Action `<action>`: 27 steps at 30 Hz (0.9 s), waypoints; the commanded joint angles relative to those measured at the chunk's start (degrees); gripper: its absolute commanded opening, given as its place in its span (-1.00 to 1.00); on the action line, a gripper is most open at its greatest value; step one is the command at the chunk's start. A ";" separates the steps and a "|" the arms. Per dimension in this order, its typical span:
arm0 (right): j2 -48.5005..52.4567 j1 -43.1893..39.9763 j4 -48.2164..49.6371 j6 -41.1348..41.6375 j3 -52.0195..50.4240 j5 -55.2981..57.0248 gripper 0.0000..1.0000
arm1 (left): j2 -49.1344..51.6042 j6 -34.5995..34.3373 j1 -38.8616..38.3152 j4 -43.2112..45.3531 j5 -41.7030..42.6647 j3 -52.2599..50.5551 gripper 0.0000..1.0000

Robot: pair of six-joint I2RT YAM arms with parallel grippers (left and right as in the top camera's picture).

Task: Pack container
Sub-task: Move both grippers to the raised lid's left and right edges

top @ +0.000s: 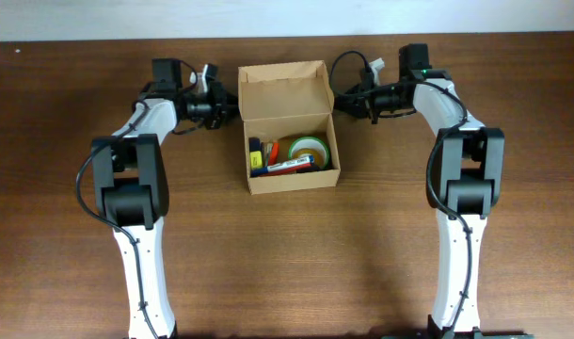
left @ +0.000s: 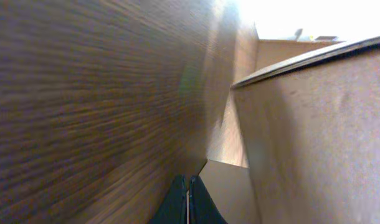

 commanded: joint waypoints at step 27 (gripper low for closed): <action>0.22 3.87 2.08 1.07 16.68 -6.29 -0.92 | -2.62 5.31 -0.24 1.53 5.81 12.11 -0.96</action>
